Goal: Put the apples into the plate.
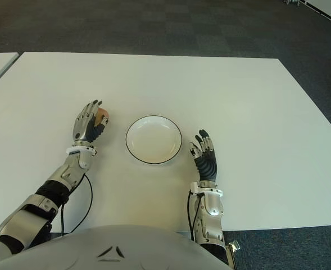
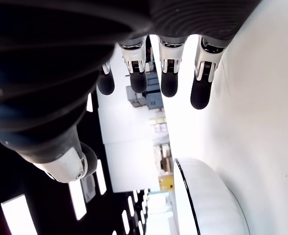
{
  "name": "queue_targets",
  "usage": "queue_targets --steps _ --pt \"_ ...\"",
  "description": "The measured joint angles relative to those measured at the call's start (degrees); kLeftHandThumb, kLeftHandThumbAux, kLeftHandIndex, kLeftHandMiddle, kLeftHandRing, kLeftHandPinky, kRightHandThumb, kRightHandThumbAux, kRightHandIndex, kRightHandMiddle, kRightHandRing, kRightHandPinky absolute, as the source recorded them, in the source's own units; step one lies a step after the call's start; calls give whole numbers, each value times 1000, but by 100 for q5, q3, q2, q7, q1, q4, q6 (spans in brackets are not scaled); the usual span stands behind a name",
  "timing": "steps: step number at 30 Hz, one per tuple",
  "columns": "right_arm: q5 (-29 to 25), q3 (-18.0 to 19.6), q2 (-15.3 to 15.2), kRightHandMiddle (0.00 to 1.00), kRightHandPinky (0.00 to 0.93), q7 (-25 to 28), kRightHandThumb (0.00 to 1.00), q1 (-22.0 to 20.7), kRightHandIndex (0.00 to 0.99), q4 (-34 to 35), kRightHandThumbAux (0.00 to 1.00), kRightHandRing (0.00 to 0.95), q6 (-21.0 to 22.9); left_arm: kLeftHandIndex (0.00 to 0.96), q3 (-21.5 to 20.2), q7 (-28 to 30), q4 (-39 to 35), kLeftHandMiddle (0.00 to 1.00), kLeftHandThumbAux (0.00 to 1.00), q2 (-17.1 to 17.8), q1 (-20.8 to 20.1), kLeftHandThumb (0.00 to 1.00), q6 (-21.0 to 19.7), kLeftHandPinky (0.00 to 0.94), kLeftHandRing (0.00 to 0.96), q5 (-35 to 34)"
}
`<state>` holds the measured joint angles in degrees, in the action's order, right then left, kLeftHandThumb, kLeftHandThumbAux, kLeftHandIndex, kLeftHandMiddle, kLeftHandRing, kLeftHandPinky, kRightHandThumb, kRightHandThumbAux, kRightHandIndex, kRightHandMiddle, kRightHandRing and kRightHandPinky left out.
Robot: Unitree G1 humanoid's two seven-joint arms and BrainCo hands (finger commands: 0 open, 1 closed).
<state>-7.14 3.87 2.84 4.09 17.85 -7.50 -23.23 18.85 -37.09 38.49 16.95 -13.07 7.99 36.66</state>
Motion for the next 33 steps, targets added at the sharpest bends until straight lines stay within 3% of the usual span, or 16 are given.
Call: queue_targets --steps 24,33 --pt "58 -5 -59 22 192 -19 365 -24 55 -46 644 61 -20 0 -6 128 -14 0 256 1 2 682 22 183 18 -15" --pt "-1 -4 -68 23 195 35 393 -39 55 -46 635 61 -17 0 169 530 -161 0 274 31 -99 681 -479 221 31 228"
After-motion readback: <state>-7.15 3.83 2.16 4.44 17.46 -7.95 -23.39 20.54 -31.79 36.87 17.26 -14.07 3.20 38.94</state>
